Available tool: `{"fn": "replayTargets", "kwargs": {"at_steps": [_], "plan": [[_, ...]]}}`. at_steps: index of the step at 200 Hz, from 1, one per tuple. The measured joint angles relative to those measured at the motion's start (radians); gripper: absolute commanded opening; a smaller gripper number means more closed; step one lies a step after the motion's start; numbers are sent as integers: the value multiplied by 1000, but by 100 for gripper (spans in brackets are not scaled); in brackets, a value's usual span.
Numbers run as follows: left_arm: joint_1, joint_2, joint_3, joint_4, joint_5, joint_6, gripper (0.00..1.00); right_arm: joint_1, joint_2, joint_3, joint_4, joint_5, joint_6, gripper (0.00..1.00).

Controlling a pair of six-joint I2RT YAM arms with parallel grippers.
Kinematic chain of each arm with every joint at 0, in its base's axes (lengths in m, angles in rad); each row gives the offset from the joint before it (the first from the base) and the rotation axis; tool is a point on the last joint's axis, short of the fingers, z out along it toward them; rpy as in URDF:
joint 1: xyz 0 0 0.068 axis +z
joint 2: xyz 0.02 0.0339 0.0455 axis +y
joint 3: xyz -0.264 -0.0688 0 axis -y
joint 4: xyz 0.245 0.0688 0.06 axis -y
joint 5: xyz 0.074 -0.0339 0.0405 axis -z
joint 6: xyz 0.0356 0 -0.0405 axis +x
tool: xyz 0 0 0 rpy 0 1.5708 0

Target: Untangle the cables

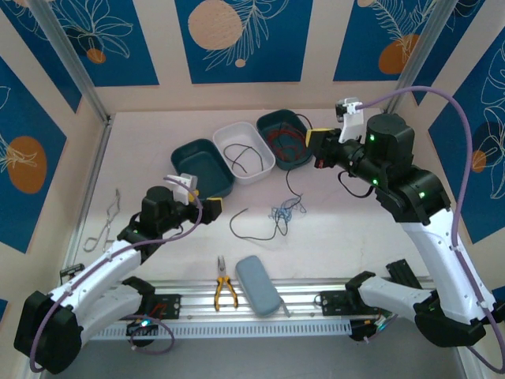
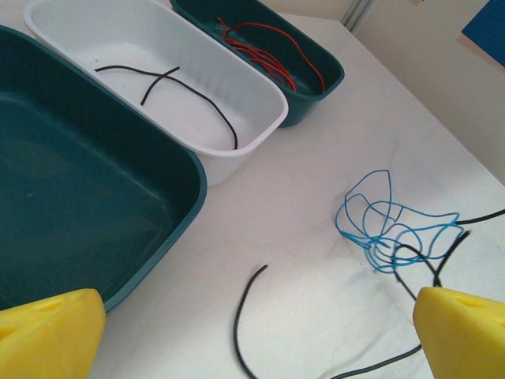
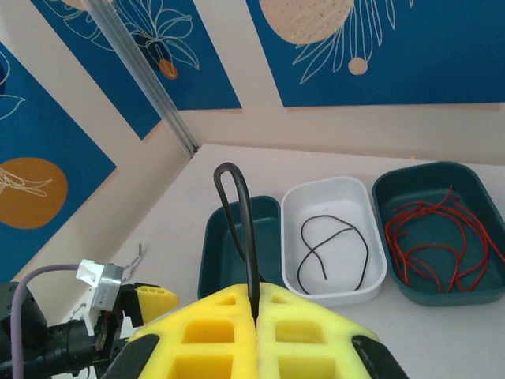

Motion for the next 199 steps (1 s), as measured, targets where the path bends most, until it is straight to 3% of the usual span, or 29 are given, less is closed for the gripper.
{"fn": "replayTargets", "kwargs": {"at_steps": [97,199], "plan": [[0,-13,0,-1,-4,0,100,0,82,61,-88,40,-8,0],[0,-106,0,-58,-140,-30,100,-3,373,191,-4,-42,-76,0]]}}
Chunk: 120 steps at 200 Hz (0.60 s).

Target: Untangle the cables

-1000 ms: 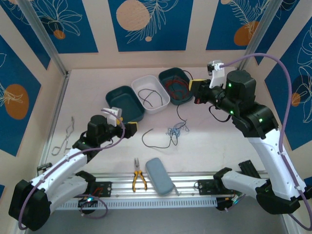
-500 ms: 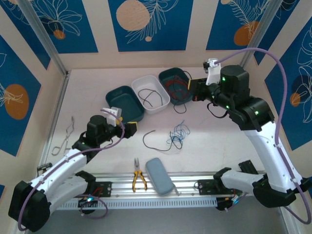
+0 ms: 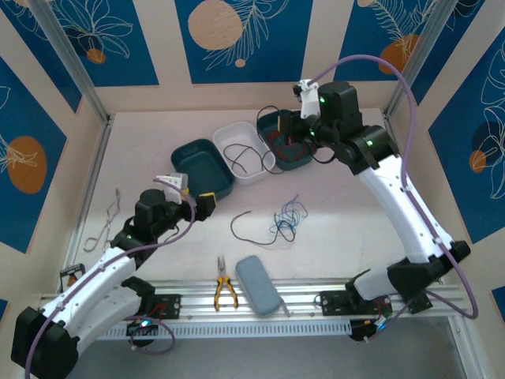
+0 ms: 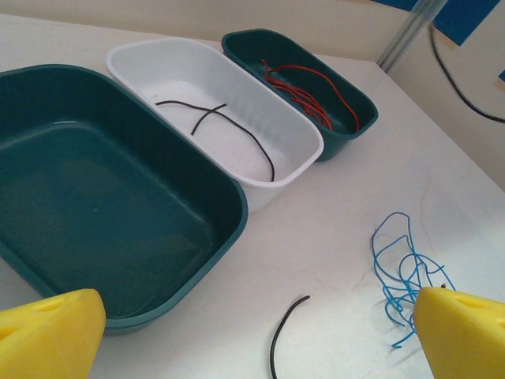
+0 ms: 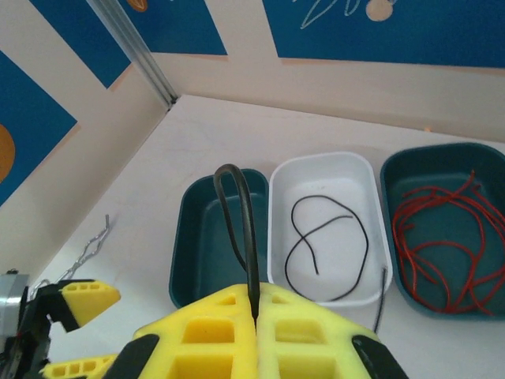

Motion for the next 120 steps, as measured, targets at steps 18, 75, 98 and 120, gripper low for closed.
{"fn": "replayTargets", "kwargs": {"at_steps": [18,75,98,120], "plan": [[0,-19,0,-30,-17,0,100,-8,73,42,36,-24,-21,0],[0,-101,3,-126,-66,0,100,-39,360,244,97,-98,-68,0],[0,-133,3,-154,-79,0,100,-47,473,334,97,-117,-77,0],[0,-152,3,-175,-91,0,100,-52,573,418,89,-130,-81,0]]}}
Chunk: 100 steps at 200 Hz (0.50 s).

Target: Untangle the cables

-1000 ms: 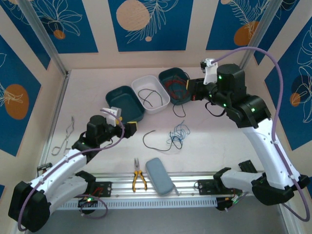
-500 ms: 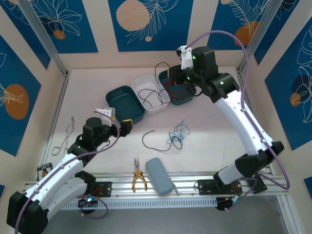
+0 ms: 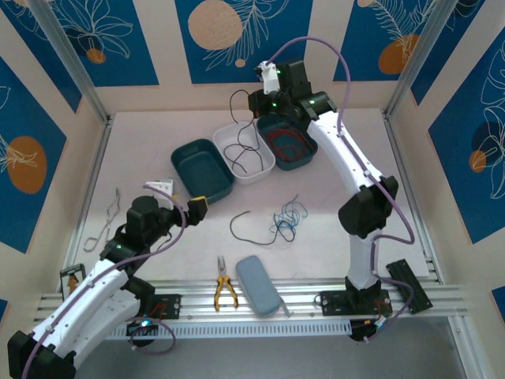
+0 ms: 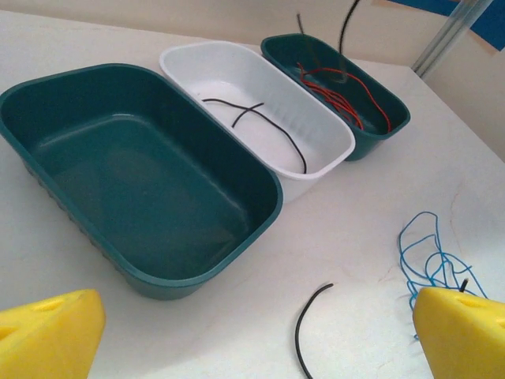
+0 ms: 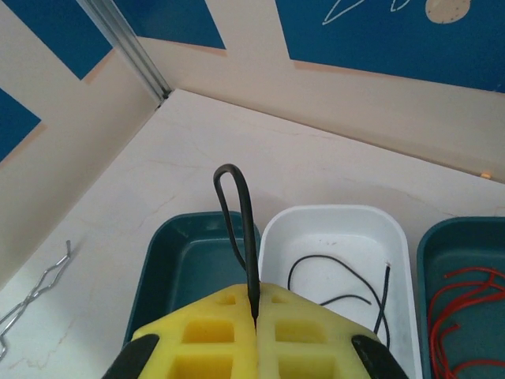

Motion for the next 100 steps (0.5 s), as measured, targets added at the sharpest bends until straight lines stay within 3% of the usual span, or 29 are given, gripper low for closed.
{"fn": "replayTargets", "kwargs": {"at_steps": [42,100], "plan": [[0,-12,0,-25,-11,0,100,-5,139,113,-38,-5,-4,0],[0,-12,0,-37,-11,0,100,-6,216,124,-94,27,-3,0]]}}
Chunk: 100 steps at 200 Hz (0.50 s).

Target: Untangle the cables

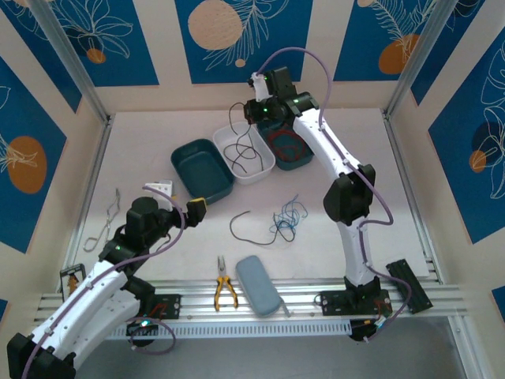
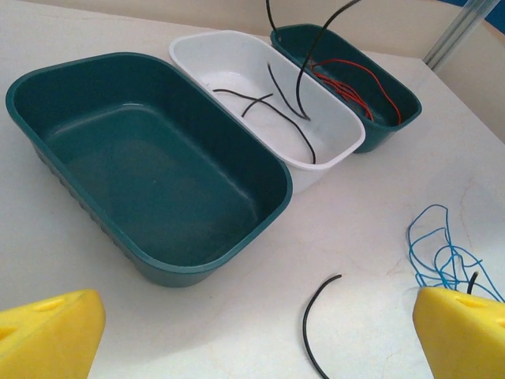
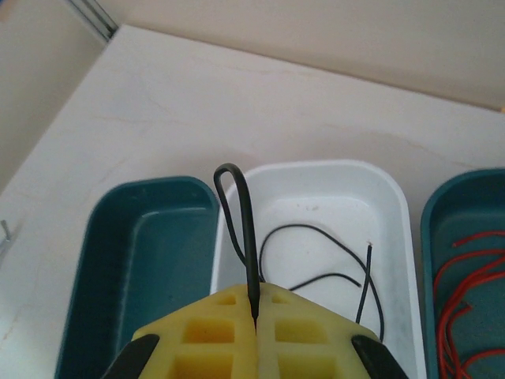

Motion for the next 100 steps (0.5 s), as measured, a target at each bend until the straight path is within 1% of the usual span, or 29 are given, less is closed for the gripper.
{"fn": "replayTargets", "kwargs": {"at_steps": [100], "plan": [[0,4,0,-2,0,0,100,-5,125,6,-66,63,49,0]]}}
